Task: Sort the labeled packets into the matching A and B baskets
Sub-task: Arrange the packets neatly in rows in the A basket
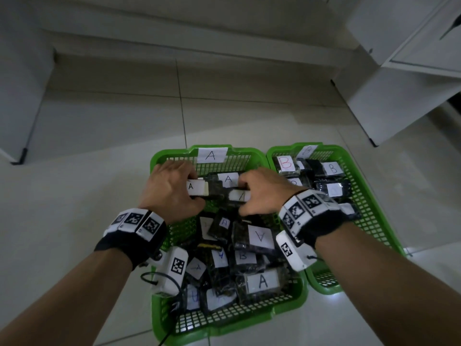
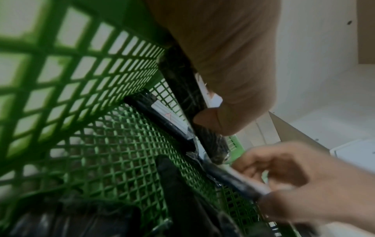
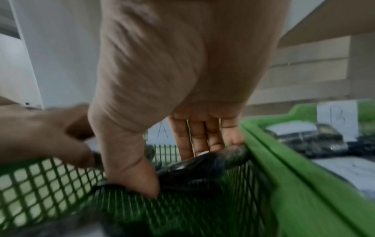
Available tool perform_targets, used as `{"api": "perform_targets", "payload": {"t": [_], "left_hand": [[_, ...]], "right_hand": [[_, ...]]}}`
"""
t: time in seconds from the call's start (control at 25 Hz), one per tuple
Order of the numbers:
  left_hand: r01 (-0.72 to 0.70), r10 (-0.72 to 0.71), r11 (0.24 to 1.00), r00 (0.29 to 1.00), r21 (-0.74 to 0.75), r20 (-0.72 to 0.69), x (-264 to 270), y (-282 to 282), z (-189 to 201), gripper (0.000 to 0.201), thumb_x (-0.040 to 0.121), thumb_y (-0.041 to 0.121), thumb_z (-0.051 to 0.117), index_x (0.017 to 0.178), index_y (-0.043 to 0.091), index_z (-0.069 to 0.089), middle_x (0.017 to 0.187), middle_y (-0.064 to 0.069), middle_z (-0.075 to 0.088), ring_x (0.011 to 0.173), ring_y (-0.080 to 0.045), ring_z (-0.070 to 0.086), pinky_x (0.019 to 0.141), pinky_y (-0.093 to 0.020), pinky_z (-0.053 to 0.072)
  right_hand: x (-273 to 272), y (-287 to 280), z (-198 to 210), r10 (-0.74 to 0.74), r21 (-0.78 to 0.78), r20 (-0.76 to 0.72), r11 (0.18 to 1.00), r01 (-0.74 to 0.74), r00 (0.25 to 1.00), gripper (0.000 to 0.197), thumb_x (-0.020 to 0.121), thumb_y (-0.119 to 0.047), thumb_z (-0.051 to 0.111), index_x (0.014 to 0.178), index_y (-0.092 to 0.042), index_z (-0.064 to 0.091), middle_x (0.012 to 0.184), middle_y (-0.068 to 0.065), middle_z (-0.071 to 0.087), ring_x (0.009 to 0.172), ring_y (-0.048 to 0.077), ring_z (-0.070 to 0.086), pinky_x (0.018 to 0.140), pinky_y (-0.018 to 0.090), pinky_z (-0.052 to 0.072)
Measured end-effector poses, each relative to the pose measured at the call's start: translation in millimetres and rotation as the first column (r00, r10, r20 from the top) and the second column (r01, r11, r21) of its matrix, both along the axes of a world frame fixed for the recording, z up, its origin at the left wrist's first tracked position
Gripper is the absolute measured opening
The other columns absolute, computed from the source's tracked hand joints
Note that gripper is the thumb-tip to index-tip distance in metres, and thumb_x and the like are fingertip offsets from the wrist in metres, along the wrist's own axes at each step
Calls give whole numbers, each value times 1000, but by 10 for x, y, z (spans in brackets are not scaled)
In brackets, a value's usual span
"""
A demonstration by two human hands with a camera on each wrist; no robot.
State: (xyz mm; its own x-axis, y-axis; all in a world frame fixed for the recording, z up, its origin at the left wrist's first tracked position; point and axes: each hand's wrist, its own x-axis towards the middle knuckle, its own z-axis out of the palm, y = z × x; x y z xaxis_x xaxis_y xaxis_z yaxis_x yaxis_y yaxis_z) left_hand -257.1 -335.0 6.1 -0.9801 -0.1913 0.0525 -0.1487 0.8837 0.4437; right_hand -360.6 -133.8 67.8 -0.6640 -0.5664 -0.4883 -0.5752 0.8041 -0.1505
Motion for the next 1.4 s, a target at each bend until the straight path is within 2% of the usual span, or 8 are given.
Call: {"api": "perform_targets", "payload": {"t": [0.16,0.32,0.44,0.6,1.04,1.2,1.32,1.4], "left_hand": [[60,-41,986,992,-158,120,-16,37,16,48,54,65,52,88,31,59,92,11,60,96,-18,56,94,-36,37],[130,-57,960,957,-247,283,-58,26,26,45,62,61,55,99,36,65,100,15,66,95,-12,62,103,-34,32],[129,-65,961,965,-247,253,-73,18,14,36,69,49,60,100,36,71,102,12,68,93,-15,63,102,-33,36],[93,-9,965,944,-243,328,-99,27,36,39,69,58,72,99,34,73,99,9,71,92,-18,65,83,-27,48],[210,-136,945,949,-251,285,-59,31,58,32,71,56,68,97,37,62,100,16,68,91,-11,64,102,-33,36],[216,-125,938,940,-270,317,-66,57,75,44,65,64,60,100,38,62,97,18,67,90,-12,64,102,-36,37],[91,-96,991,994,94,49,20,38,84,34,80,54,53,102,31,66,92,12,68,83,-11,66,84,-32,49],[64,-38,890,997,451,-67,90,24,184,21,95,38,55,109,26,66,95,10,69,84,-6,65,74,-25,50]], "right_hand": [[-171,93,296,-63,-1,-149,998,63,987,42,66,-41,86,98,-18,70,94,-1,67,86,17,64,59,23,44],[-206,212,173,-263,-205,17,943,261,965,45,67,-37,86,106,-20,72,95,-7,68,87,10,65,77,27,54],[-139,292,47,-338,-314,61,887,339,939,35,70,-35,85,98,-21,69,87,-9,68,82,9,66,71,26,53],[-139,306,28,-380,-386,119,834,395,917,30,72,-35,85,95,-22,70,85,-8,71,80,8,67,73,28,56],[-126,336,-3,-423,-443,191,768,462,886,42,61,-52,79,93,-25,71,88,-7,74,85,11,72,85,44,60],[57,355,32,-410,-504,214,731,460,887,27,80,-39,80,97,-20,71,86,1,75,83,20,72,80,37,58],[278,364,1,-381,-522,262,717,462,887,39,75,-49,82,106,-28,71,93,-6,75,85,8,72,85,35,59],[394,342,-49,-372,-513,253,731,450,893,54,68,-56,82,115,-32,71,101,-12,74,92,4,70,89,37,58]]}}
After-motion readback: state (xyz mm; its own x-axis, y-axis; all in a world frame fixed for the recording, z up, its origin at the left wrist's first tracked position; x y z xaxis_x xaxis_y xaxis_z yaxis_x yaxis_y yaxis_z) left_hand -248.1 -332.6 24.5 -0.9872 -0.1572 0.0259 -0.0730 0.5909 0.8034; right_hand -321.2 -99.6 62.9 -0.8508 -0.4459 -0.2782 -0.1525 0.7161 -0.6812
